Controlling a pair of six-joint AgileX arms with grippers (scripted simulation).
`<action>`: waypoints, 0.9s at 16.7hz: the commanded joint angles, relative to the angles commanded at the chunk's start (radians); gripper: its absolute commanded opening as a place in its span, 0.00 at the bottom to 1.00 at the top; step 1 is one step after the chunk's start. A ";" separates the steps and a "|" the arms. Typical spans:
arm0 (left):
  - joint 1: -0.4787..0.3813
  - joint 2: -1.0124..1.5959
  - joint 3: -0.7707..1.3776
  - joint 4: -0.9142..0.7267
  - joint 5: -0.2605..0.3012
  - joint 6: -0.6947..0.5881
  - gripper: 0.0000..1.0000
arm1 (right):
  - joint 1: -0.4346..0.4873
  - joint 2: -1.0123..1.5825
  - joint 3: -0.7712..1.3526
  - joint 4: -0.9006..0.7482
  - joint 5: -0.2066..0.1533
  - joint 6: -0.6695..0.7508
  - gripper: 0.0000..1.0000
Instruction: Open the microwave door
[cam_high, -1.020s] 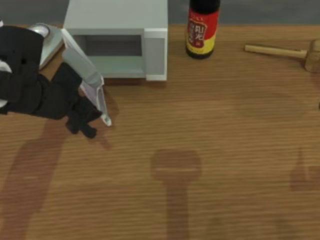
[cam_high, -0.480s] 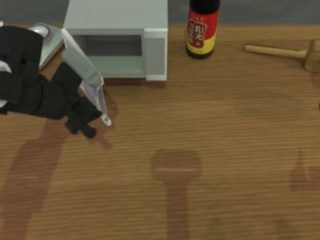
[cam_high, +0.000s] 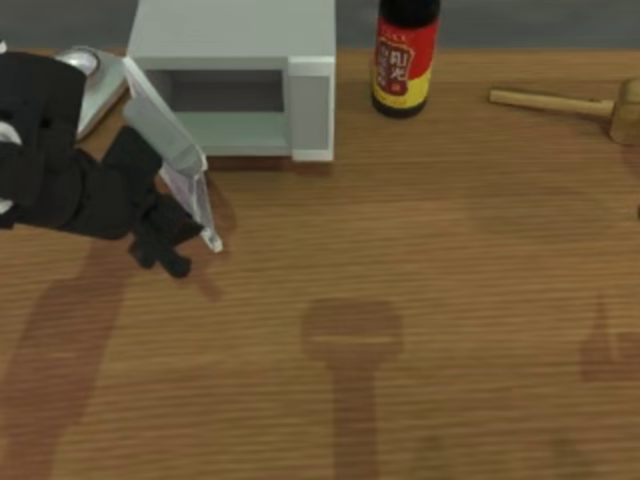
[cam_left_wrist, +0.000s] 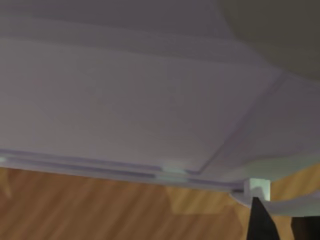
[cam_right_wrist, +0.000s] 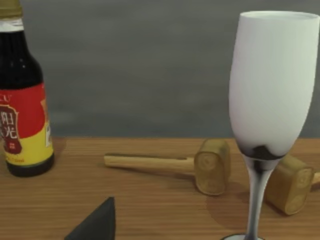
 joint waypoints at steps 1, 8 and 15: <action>0.005 0.003 0.002 -0.008 0.006 0.013 0.00 | 0.000 0.000 0.000 0.000 0.000 0.000 1.00; 0.045 0.004 0.020 -0.052 0.049 0.103 0.00 | 0.000 0.000 0.000 0.000 0.000 0.000 1.00; 0.045 0.004 0.020 -0.052 0.049 0.103 0.00 | 0.000 0.000 0.000 0.000 0.000 0.000 1.00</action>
